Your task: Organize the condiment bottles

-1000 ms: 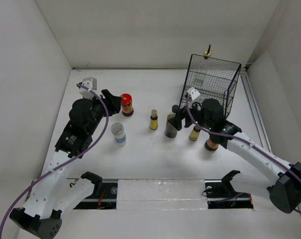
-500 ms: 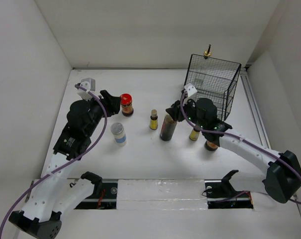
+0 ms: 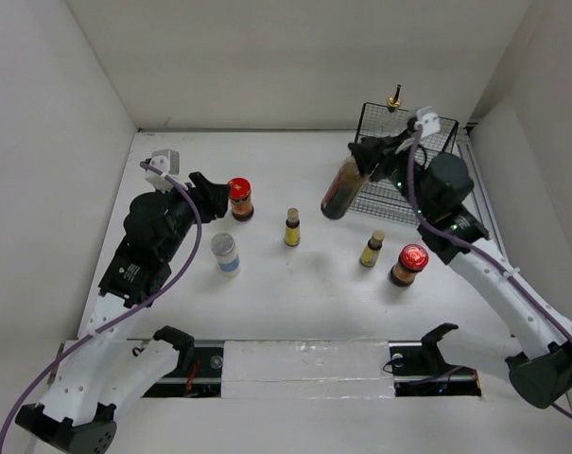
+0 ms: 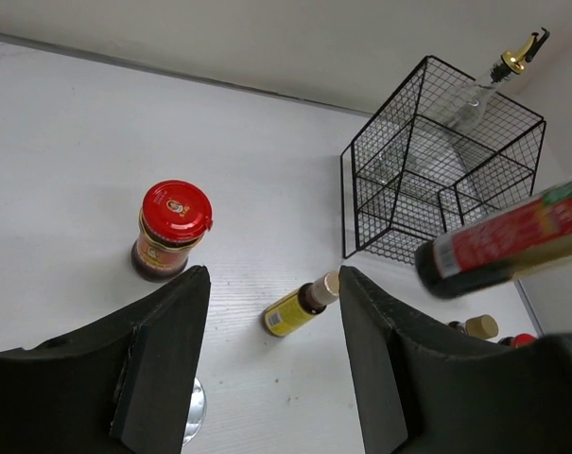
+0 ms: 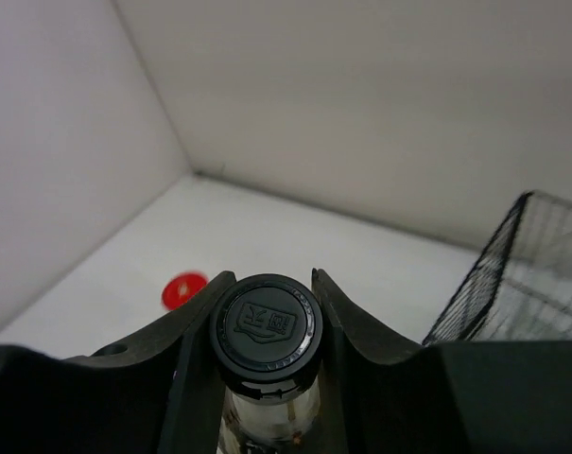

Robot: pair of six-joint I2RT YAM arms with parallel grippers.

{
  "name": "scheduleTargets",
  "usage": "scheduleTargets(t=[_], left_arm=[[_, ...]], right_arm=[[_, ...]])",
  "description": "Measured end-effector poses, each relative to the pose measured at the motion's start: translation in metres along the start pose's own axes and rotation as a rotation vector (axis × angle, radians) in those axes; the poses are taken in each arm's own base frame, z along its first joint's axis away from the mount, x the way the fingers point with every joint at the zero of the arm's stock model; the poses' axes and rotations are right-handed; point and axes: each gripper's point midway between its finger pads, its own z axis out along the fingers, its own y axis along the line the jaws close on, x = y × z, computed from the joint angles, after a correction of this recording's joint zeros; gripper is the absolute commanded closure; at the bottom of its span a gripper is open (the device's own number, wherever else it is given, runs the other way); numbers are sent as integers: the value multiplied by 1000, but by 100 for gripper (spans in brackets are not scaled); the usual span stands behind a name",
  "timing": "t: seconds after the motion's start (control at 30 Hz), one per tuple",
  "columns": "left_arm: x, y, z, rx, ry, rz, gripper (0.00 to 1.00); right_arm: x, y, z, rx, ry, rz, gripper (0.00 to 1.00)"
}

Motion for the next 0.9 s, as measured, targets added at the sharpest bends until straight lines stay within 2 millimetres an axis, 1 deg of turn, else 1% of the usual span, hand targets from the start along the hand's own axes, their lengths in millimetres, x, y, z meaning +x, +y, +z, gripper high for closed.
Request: scheduleTargets(t=[0.07,0.13,0.2,0.27,0.33,0.47,0.53,0.6,0.7,0.8,0.9], left_arm=[[-1,0,-1,2,-5,0,47],[-2,-1,-3,5,-9,-1,47],[-4,-1,-4,8,-14,-1,47],[-5,-2,-6,10,-19,-2,47],[-5,-3,-6,14,-19,-2,47],[-5,-4,-6,21,-17,-2,47],[-5,-4,-7,23,-18,-2,47],[-6,-5,-8,27,-20,-3,47],[-6,-5,-9,28,-21,-3,47],[-6,-6,-9,31,-22,-3,47],[-6,-6,-9,31,-22,-3,47]], right_arm=[[-37,-20,-4,61,-81,-10,99],[-64,-42,-7,131,-138,-22,99],[-83,-65,-8,198,-174,-36,100],[-93,-95,-7,273,-180,-52,100],[-98,-126,-3,346,-175,-62,100],[-95,-184,4,470,-133,-70,100],[-95,-209,8,517,-119,-72,100],[-96,-229,12,551,-110,-72,100],[-98,-251,18,583,-103,-73,100],[-104,-265,23,601,-108,-76,100],[-113,-274,30,614,-125,-82,100]])
